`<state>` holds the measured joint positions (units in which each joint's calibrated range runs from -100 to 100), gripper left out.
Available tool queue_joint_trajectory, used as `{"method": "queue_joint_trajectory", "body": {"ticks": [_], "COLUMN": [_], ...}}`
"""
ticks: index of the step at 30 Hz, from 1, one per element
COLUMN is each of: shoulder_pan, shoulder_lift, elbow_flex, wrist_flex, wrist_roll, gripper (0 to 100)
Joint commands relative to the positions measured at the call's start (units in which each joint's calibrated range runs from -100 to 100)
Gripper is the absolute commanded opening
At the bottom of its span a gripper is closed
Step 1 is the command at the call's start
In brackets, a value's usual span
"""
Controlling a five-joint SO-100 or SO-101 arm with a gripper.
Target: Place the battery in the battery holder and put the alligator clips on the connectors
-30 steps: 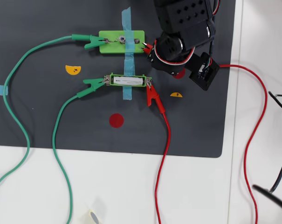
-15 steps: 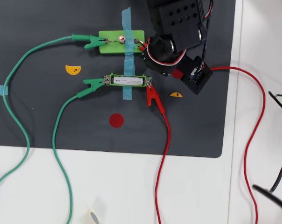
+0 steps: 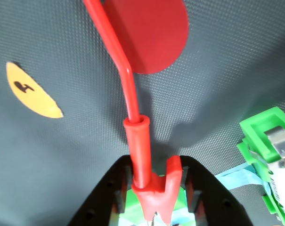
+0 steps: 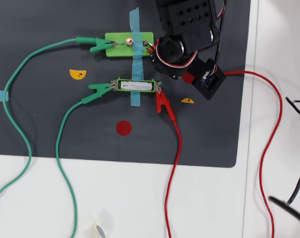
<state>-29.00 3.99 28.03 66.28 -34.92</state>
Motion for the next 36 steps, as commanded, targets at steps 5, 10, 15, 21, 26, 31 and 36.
{"method": "queue_joint_trajectory", "body": {"ticks": [5,10,15,21,26,31,36], "shoulder_pan": [1.09,1.09,4.42,6.14,-0.53,-0.53,-0.73], "shoulder_lift": [-2.08,-2.08,-6.5,-9.82,-9.73,-9.73,-9.73], "elbow_flex": [-0.14,-0.14,0.92,3.11,3.2,3.11,3.11], "wrist_flex": [0.54,0.54,0.54,-0.14,-0.14,-0.23,-0.23], "wrist_roll": [-2.67,-3.92,-5.74,-5.48,-5.33,-5.22,-3.45], "gripper": [1,1,1,1,1,1,1]}}
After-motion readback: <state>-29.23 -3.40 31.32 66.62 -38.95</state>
